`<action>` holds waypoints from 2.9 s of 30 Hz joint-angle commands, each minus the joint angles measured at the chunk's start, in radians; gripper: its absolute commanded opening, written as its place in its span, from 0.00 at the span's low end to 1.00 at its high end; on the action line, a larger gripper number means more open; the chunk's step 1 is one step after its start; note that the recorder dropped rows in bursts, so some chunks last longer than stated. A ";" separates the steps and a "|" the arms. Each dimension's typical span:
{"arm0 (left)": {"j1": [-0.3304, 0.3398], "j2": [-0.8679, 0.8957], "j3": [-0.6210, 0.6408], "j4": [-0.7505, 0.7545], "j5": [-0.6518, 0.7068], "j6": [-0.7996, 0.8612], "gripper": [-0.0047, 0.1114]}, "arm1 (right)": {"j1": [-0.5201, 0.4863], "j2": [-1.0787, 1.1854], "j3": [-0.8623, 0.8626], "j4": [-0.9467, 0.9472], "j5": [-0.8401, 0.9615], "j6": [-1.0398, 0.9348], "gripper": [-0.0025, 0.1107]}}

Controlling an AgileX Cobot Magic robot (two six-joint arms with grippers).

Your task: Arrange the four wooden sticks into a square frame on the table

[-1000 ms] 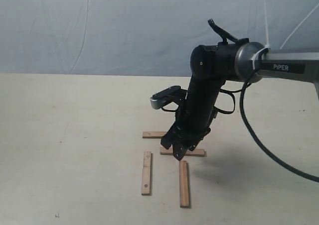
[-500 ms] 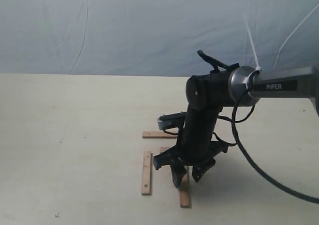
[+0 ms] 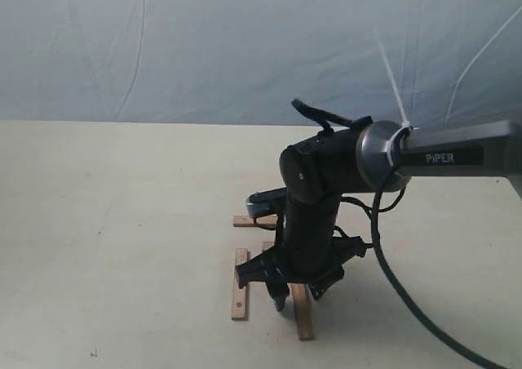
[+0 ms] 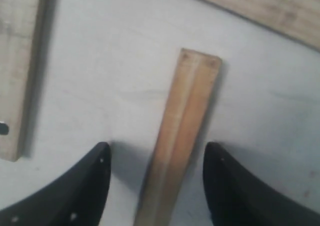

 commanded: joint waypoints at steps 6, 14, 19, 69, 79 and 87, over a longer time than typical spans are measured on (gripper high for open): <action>0.000 -0.005 0.003 0.006 0.003 0.001 0.04 | 0.026 -0.006 0.066 -0.031 -0.016 0.035 0.46; 0.000 -0.005 0.003 0.006 0.003 0.001 0.04 | 0.026 -0.015 0.087 -0.031 -0.047 -0.041 0.02; 0.000 -0.005 0.003 0.006 0.003 0.001 0.04 | 0.026 -0.080 0.080 -0.031 -0.083 -0.214 0.01; 0.000 -0.005 0.003 0.006 0.003 0.001 0.04 | 0.196 0.233 -0.613 0.038 0.035 0.318 0.01; 0.000 -0.005 0.003 0.006 0.003 0.001 0.04 | 0.197 0.355 -0.714 0.017 0.088 0.479 0.01; 0.000 -0.005 0.003 0.006 0.003 0.001 0.04 | 0.197 0.358 -0.714 0.024 0.055 0.491 0.26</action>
